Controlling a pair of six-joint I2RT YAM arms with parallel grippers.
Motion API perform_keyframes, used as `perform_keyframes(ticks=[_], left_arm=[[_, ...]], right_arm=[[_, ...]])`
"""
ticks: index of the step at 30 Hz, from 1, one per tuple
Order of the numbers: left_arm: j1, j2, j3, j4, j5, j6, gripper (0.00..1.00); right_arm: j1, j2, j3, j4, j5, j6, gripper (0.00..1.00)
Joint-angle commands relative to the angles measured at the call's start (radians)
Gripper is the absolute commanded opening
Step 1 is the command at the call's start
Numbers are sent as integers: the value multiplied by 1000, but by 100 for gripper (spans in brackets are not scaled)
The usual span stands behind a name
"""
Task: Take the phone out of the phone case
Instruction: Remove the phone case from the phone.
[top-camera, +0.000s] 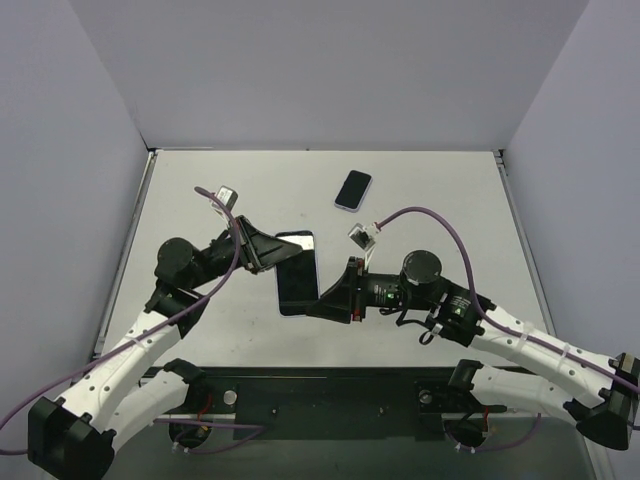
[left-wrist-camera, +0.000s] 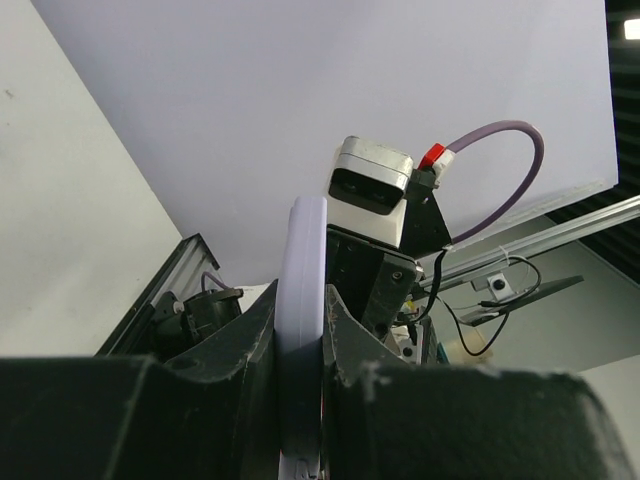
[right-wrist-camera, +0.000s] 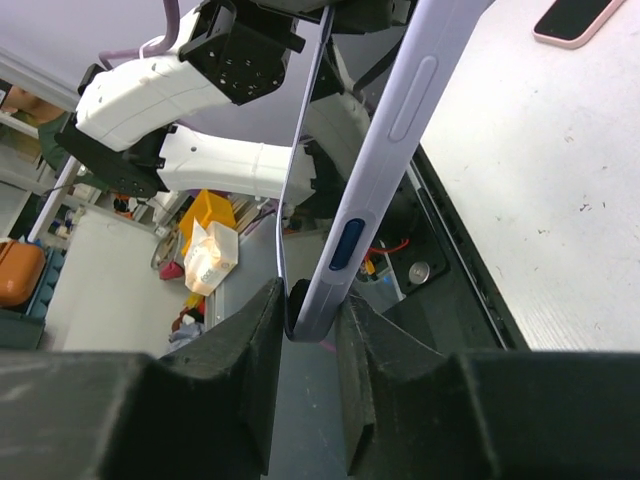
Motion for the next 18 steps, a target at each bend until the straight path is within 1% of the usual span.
perform_keyframes(ticks=[1, 4, 7, 18], left_arm=[[5, 2, 72, 129, 22, -55, 0], [5, 16, 78, 142, 19, -81, 0], [8, 32, 83, 148, 20, -98, 0], [37, 55, 83, 146, 34, -123, 0]], right_arm=[[-19, 33, 6, 102, -91, -7, 19], [-16, 56, -1, 145, -139, -10, 19], [-18, 67, 5, 146, -173, -24, 22], [-21, 69, 15, 102, -176, -67, 19]])
